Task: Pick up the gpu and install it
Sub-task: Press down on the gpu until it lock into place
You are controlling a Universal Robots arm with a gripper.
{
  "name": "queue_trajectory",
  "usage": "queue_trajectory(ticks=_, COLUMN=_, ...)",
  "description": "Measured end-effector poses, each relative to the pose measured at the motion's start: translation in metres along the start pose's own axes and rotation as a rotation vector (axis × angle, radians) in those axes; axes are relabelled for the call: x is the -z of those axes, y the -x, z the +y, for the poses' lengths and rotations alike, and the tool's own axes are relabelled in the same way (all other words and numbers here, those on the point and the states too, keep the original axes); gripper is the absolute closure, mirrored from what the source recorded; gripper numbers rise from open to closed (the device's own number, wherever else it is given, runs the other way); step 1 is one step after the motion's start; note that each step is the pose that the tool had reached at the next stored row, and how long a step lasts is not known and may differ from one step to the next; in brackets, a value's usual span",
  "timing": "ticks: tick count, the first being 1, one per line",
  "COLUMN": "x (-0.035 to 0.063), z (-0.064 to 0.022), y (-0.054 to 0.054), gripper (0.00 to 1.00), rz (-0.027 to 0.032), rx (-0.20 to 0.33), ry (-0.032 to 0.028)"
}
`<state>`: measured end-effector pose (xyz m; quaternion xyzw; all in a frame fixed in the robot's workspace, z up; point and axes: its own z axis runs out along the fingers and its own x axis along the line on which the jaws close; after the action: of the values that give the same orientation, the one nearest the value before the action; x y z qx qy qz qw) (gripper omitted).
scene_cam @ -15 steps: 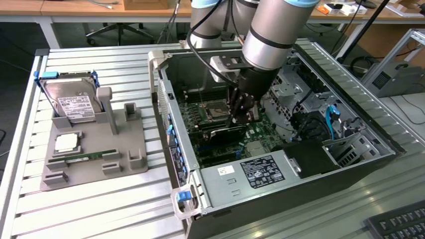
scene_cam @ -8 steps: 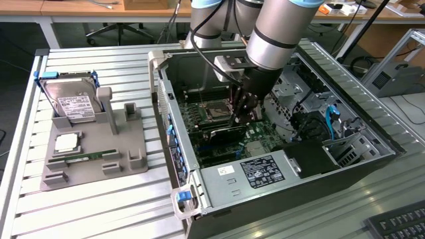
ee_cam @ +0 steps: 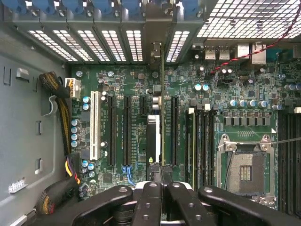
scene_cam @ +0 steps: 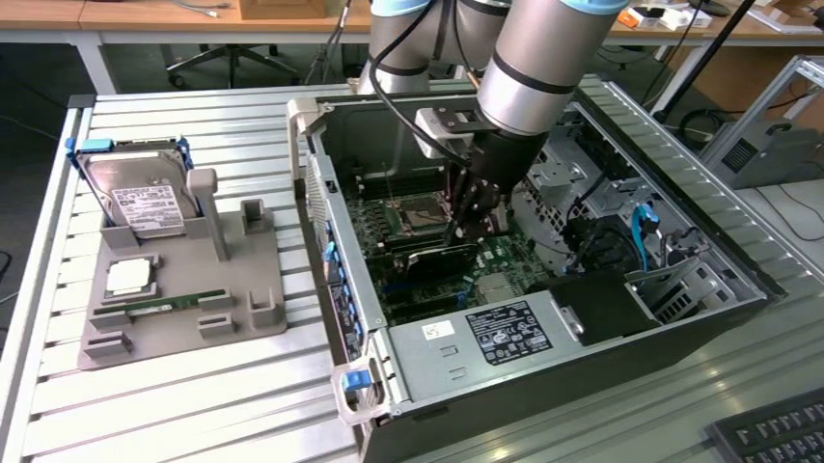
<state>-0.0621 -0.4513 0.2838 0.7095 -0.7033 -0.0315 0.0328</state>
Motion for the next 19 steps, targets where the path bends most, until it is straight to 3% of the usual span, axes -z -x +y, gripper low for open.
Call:
queue_trajectory(ticks=4, x=-0.0006, z=0.0054, y=0.0, gripper=0.9, rz=0.0, rx=0.0, ry=-0.0001)
queue_trajectory(ticks=6, x=-0.0015, z=0.0149, y=0.0, gripper=0.9, rz=0.0, rx=0.0, ry=-0.0009)
queue_trajectory(ticks=9, x=-0.0043, z=0.0372, y=0.0, gripper=0.9, rz=0.0, rx=0.0, ry=-0.0032)
queue_trajectory(ticks=11, x=-0.0053, z=0.0436, y=0.0, gripper=0.9, rz=0.0, rx=0.0, ry=-0.0034)
queue_trajectory(ticks=19, x=-0.0069, z=0.0468, y=0.004, gripper=0.9, rz=0.0001, rx=0.0, ry=-0.0033)
